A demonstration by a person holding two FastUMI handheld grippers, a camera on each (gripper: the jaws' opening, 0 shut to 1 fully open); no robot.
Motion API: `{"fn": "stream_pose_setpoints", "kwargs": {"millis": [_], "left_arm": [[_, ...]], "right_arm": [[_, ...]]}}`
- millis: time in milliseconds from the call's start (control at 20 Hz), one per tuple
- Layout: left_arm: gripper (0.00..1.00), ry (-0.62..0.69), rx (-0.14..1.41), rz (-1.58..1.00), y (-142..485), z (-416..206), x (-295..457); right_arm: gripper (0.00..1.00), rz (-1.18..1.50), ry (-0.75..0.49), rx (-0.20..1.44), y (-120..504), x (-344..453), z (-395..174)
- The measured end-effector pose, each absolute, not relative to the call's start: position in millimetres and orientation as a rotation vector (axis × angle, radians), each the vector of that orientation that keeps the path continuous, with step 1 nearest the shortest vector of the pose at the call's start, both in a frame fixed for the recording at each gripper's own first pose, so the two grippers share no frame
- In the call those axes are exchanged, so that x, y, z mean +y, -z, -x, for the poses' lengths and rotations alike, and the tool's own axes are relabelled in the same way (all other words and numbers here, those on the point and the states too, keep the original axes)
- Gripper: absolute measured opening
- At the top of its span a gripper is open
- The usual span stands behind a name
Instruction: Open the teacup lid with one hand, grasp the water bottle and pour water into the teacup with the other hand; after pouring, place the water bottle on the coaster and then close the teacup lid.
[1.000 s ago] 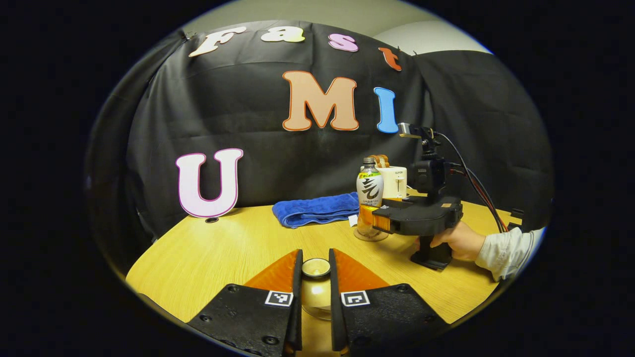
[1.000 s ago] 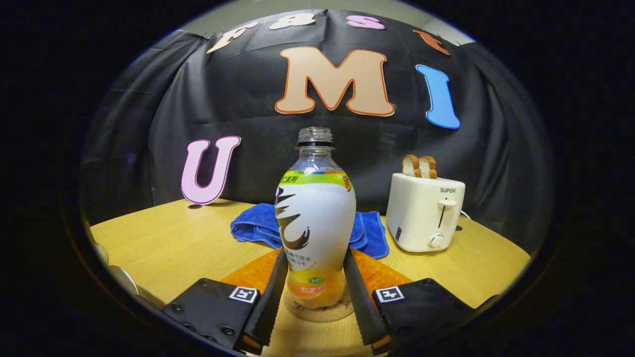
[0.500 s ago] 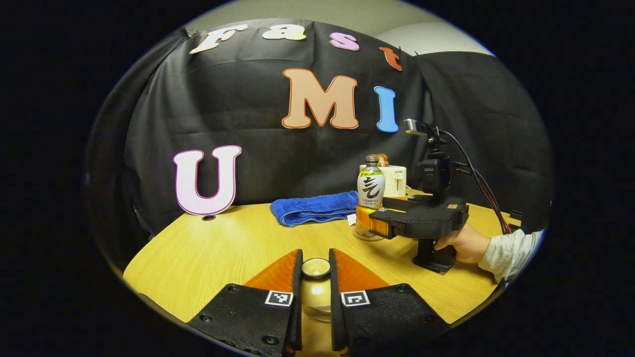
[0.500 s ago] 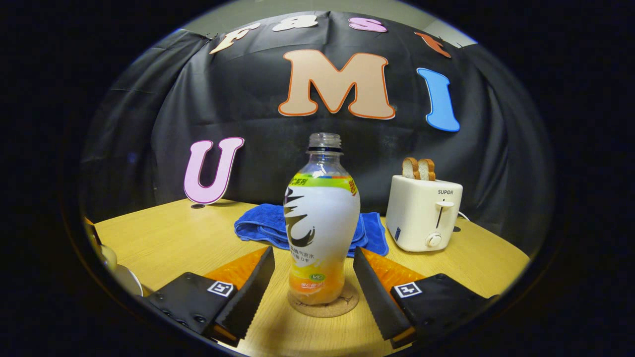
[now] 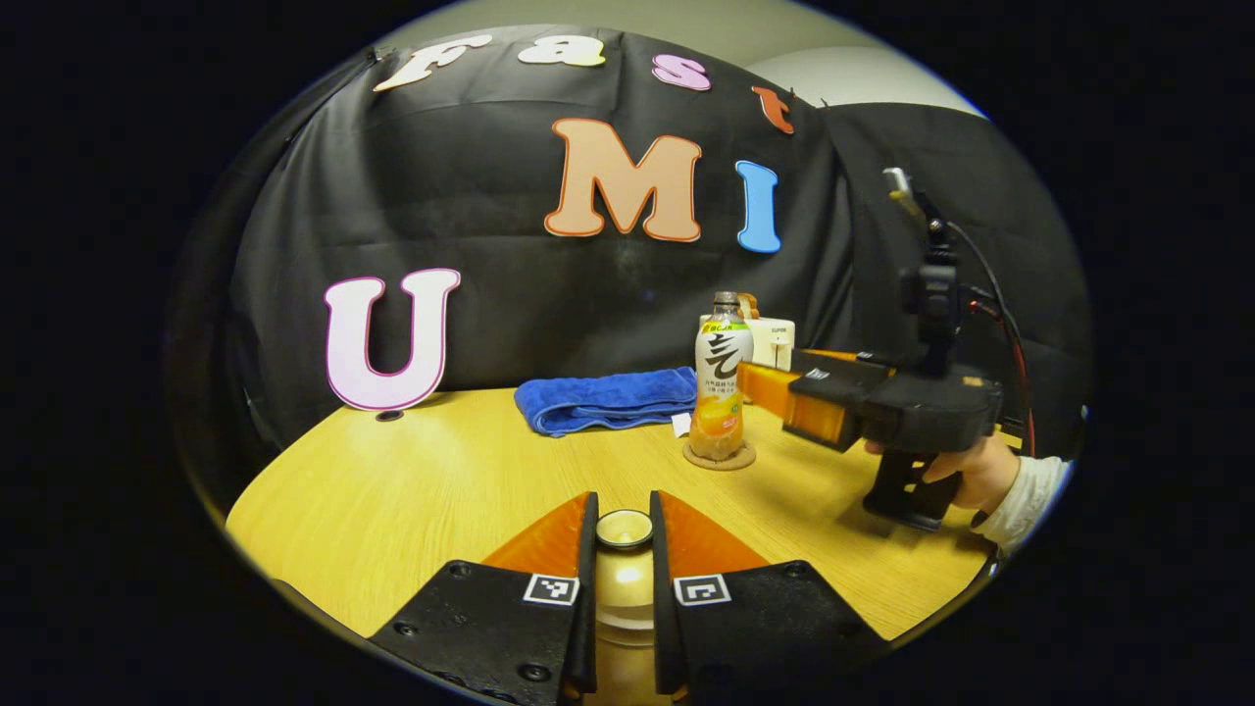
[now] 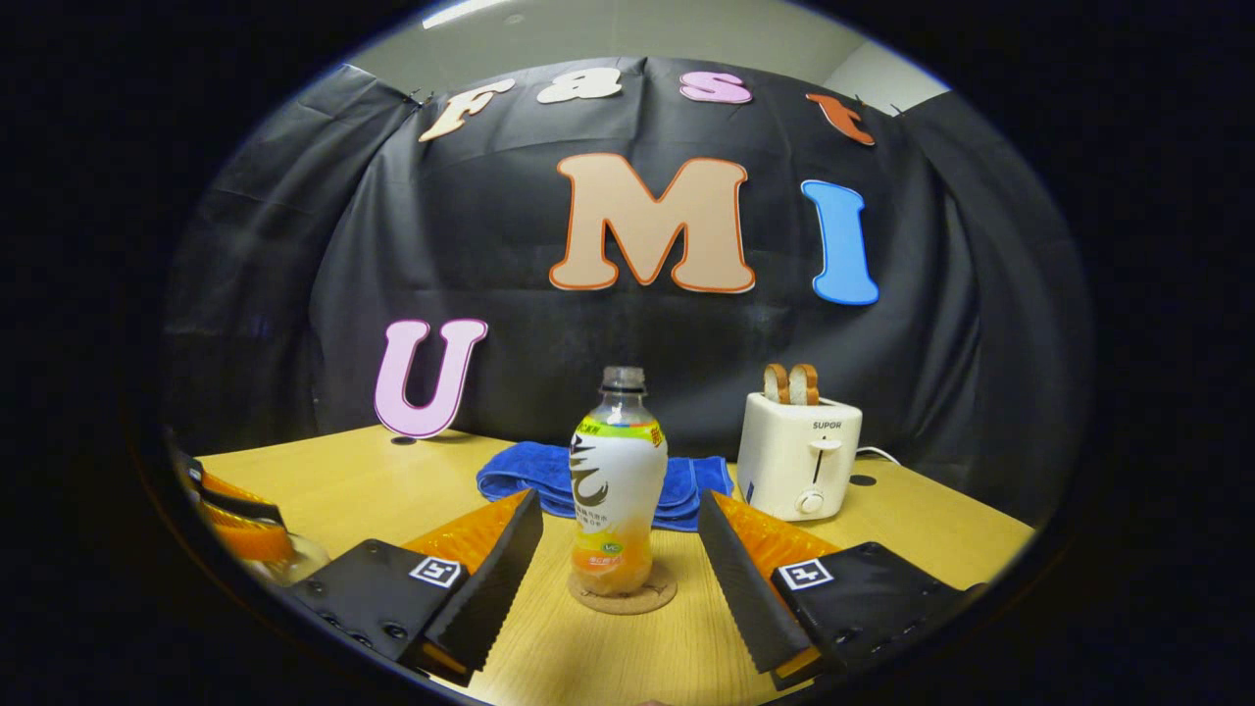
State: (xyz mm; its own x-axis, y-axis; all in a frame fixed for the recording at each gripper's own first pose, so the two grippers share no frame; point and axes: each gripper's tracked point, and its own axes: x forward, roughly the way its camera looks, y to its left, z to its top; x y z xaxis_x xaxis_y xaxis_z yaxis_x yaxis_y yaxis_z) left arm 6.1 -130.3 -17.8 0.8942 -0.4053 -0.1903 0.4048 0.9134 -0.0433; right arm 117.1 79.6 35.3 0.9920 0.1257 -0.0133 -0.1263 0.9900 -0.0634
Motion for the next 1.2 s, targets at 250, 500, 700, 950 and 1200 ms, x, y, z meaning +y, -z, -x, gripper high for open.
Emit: {"fn": "stream_pose_setpoints", "kwargs": {"millis": [250, 500, 700, 950, 1200], "left_arm": [[0.21, 0.437, 0.186, -0.004, 18, -2, -138], [0.21, 0.435, 0.184, -0.026, 22, 4, -137], [0.27, 0.424, 0.174, -0.031, 22, 5, -134], [0.73, 0.363, 0.071, -0.047, -7, 5, -124], [0.93, 0.224, -0.044, -0.031, -39, 11, -93]], "right_arm": [[0.95, 0.021, -0.124, -0.044, -63, 74, -95], [0.99, 0.006, -0.121, -0.040, -64, 69, -87], [0.99, -0.005, -0.133, -0.038, -64, 73, -79], [1.00, -0.027, -0.160, -0.030, -65, 85, -58], [1.00, -0.059, -0.160, -0.009, -52, 94, -24]]}}
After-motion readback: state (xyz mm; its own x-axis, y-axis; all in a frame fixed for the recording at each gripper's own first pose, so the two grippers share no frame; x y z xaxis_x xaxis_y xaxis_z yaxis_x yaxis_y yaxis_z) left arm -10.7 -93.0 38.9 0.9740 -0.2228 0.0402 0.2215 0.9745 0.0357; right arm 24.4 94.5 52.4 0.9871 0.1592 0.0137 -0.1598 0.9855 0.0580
